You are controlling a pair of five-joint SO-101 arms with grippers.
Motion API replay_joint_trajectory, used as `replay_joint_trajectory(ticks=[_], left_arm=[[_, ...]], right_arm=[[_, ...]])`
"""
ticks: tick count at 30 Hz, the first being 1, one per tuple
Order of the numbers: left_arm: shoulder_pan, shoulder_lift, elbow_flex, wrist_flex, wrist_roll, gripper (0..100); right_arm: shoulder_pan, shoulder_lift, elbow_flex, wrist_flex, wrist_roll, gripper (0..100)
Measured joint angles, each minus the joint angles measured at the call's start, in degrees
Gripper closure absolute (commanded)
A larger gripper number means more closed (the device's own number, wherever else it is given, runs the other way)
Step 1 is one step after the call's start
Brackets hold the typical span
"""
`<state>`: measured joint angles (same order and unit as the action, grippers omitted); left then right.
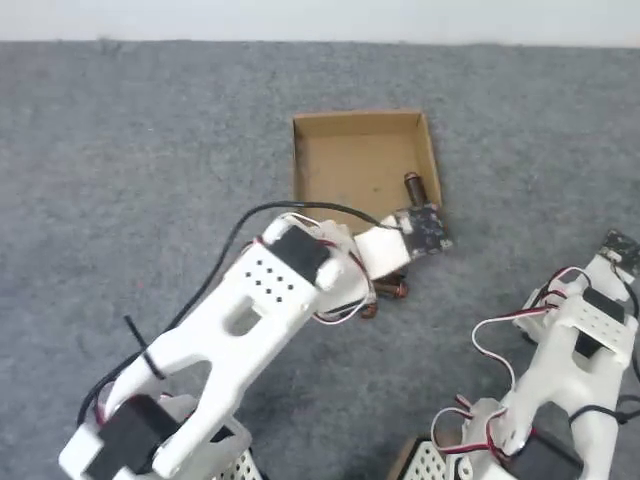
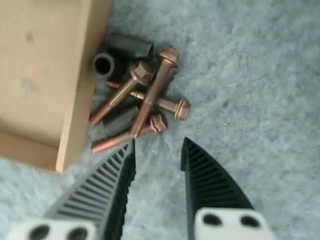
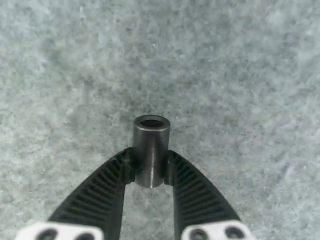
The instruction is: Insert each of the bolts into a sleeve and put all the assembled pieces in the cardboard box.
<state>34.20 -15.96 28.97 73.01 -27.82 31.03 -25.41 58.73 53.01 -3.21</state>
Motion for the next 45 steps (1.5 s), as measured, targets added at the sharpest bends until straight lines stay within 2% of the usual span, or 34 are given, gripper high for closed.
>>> replay_joint_trajectory(ticks=[4, 10, 28, 36, 45], left_arm=[[2.5, 4.7, 0.0, -3.3, -2.8, 86], [4.5, 12.9, -1.1, -8.1, -3.1, 86], [5.2, 38.6, -18.1, -8.6, -4.9, 86], [5.4, 39.7, -20.0, -8.1, -4.9, 86], [5.3, 33.4, -20.2, -5.1, -4.9, 86]], right_arm=[[-0.4, 0.0, 0.0, 0.0, 0.0, 99.1], [-0.4, 0.0, 0.0, 0.0, 0.0, 99.1], [-0.4, 0.0, 0.0, 0.0, 0.0, 99.1], [-0.4, 0.0, 0.0, 0.0, 0.0, 99.1], [-0.4, 0.0, 0.0, 0.0, 0.0, 99.1]])
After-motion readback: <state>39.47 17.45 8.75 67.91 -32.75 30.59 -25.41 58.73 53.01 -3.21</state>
